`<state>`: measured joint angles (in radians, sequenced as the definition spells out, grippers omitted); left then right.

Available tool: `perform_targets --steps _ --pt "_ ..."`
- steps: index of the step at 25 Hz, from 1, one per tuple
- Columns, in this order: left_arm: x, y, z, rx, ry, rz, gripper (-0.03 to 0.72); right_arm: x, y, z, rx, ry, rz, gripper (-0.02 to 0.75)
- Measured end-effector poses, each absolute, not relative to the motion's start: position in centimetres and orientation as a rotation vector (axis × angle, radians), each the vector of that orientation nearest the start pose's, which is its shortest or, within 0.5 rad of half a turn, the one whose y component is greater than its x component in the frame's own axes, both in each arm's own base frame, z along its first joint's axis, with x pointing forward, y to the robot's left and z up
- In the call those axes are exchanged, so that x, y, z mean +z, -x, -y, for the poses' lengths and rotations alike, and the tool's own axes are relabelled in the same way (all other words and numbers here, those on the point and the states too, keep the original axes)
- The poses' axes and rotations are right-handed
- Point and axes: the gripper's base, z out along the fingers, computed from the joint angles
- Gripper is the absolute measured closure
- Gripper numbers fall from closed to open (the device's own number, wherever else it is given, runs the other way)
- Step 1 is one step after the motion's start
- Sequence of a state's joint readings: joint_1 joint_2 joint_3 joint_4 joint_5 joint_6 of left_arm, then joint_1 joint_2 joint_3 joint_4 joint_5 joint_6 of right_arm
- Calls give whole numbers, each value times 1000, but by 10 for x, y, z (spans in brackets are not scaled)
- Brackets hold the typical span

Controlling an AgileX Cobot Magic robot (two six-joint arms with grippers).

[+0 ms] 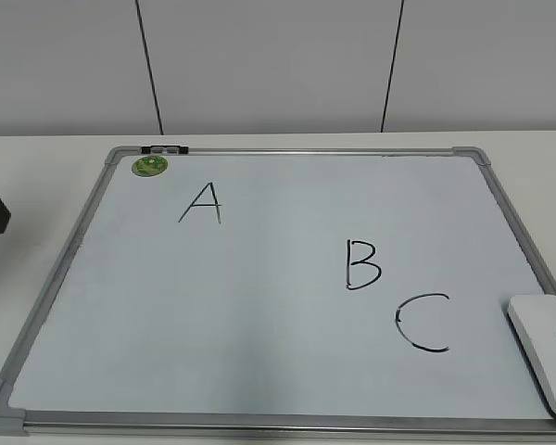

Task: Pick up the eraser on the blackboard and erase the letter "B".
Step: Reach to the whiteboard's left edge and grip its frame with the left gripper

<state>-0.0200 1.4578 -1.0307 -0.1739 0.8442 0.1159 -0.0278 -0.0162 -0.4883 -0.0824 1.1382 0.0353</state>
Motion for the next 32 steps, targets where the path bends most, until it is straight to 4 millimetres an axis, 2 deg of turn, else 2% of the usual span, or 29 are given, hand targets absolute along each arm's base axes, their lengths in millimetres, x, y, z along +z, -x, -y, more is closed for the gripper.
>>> perform_targets --steps 7,13,20,25,32 --pt "221 -322 20 -216 -76 -2834 125 268 10 7 -95 -75 -2114 151" --pt "194 -352 21 -227 -88 -2878 241 268 10 7 -95 -75 -2114 151" --pt "175 -380 25 -282 -98 -2888 264 268 10 7 -95 -75 -2116 151" --pt "170 -397 27 -298 -105 -2899 297 268 10 7 -95 -75 -2116 151" --pt "158 -414 25 -319 -145 -2939 325 268 10 7 -95 -75 -2116 151"
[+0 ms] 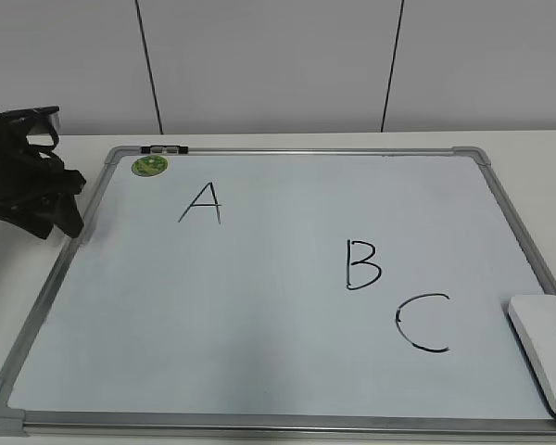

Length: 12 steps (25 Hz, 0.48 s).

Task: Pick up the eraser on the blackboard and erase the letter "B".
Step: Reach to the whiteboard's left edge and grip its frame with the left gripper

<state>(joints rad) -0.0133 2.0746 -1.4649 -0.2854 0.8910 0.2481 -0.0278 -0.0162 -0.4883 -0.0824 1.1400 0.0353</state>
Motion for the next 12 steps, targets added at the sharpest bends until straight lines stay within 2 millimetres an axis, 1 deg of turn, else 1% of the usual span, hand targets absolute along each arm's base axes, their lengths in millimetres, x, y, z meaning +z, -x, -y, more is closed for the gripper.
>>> perform_targets --steps 2,5,8,12 --pt "154 -414 23 -326 -142 -2950 338 268 10 7 -95 -75 -2116 151" --pt "150 -414 15 -334 -117 -2966 347 268 10 7 -95 -75 -2116 151" --pt "145 -415 8 -378 -92 -2967 349 268 10 7 -95 -75 -2116 151" --pt "135 -416 8 -414 -79 -2984 351 268 10 7 -95 -75 -2116 151"
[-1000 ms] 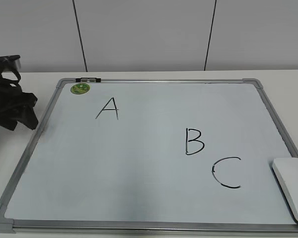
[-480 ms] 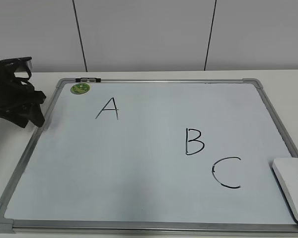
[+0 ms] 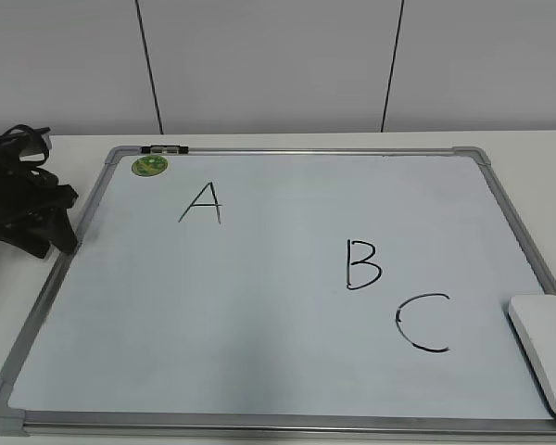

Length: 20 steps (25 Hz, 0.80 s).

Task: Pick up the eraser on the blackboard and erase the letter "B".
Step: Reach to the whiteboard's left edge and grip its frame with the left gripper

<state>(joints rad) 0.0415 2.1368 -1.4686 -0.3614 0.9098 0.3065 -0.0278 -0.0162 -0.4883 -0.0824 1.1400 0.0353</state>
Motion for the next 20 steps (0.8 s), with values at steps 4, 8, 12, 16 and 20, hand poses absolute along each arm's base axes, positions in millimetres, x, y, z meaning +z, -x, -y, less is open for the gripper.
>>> perform_targets --steps 4,8,12,16,20 --pt "125 -416 9 -425 -72 -3004 360 268 10 7 -95 -75 -2116 151" --pt "124 -416 9 -430 -68 -3006 430 268 10 7 -95 -75 -2114 151" --pt "124 -417 9 -434 -68 -3005 483 268 10 7 -95 -75 -2114 151" --pt "124 -417 9 -441 -63 -3004 548 268 10 7 -95 -75 -2114 151" --pt "124 -416 10 -444 -62 -3005 559 268 10 7 -95 -75 -2114 151"
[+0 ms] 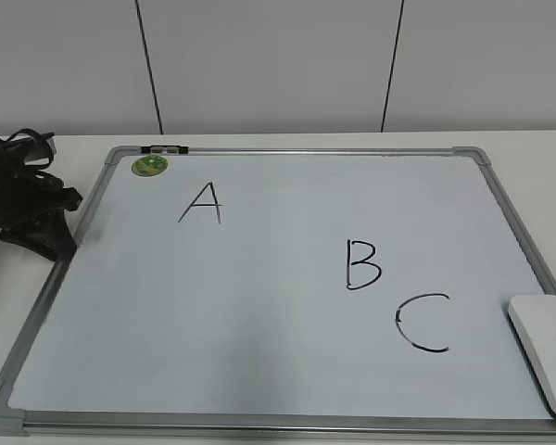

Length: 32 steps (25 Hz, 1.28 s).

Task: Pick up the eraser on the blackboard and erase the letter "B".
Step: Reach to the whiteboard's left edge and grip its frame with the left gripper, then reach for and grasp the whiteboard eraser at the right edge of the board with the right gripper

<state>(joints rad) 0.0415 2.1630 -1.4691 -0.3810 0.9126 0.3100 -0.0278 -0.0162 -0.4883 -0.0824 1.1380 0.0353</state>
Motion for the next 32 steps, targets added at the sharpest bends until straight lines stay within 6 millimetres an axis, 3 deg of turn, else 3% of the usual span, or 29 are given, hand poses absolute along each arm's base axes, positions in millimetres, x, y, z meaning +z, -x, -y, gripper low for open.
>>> perform_targets --steps 10,16,24,28,32 --pt "123 -418 10 -453 -61 -3010 561 268 10 7 -94 -77 -2114 151" --pt "124 -417 10 -467 -53 -3012 650 268 10 7 -94 -77 -2114 151" --pt "124 -417 10 -470 -51 -3013 654 269 10 6 -89 -76 -2112 151" --pt "124 -417 10 -470 -51 -3013 654 285 6 4 -76 -43 -2125 151" --pt "123 -417 10 -471 -48 -3015 655 307 -23 2 -54 -4 -2241 151"
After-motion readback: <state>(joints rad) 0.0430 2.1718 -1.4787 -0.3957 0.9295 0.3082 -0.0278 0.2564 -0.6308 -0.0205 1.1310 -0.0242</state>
